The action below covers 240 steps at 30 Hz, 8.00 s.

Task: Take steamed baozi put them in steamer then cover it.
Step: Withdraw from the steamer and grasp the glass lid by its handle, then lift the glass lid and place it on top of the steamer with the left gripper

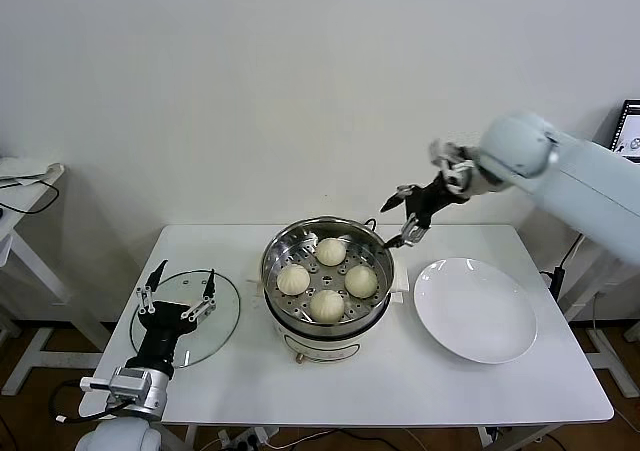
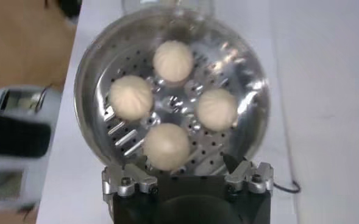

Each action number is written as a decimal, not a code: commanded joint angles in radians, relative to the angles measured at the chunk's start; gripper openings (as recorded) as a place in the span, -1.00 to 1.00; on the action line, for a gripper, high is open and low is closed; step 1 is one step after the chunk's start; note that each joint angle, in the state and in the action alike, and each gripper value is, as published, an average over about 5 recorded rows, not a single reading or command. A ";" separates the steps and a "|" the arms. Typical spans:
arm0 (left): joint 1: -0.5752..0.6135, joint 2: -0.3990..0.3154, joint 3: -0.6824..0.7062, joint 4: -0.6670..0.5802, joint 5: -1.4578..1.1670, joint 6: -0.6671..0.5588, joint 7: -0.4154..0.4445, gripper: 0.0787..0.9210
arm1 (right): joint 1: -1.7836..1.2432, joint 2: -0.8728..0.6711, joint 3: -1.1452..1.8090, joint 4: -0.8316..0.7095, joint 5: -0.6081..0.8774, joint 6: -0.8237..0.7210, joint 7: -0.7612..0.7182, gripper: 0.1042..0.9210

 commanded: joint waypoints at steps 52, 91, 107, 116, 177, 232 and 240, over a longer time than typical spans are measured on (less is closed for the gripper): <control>-0.046 0.142 -0.085 0.522 1.214 -0.422 -0.308 0.77 | -1.836 0.666 1.366 0.445 -0.228 0.769 1.011 0.76; -0.334 0.147 -0.057 0.798 1.314 -0.335 -0.312 0.77 | -1.805 0.675 1.311 0.368 -0.279 0.783 1.007 0.76; -0.406 0.142 -0.052 0.911 1.335 -0.326 -0.340 0.74 | -1.808 0.677 1.298 0.345 -0.298 0.799 1.001 0.76; -0.402 0.142 -0.052 0.917 1.338 -0.329 -0.341 0.20 | -1.804 0.678 1.292 0.330 -0.305 0.807 0.998 0.76; -0.486 0.321 0.726 0.083 1.297 0.532 0.193 -0.74 | -1.811 0.704 1.380 0.334 -0.310 0.809 0.994 0.76; -0.598 -0.024 0.820 0.448 1.498 0.538 0.172 -0.74 | -1.799 0.731 1.377 0.274 -0.366 0.819 0.994 0.76; -0.584 -0.033 0.808 0.455 1.509 0.537 0.165 -0.74 | -1.798 0.730 1.372 0.273 -0.368 0.819 0.993 0.76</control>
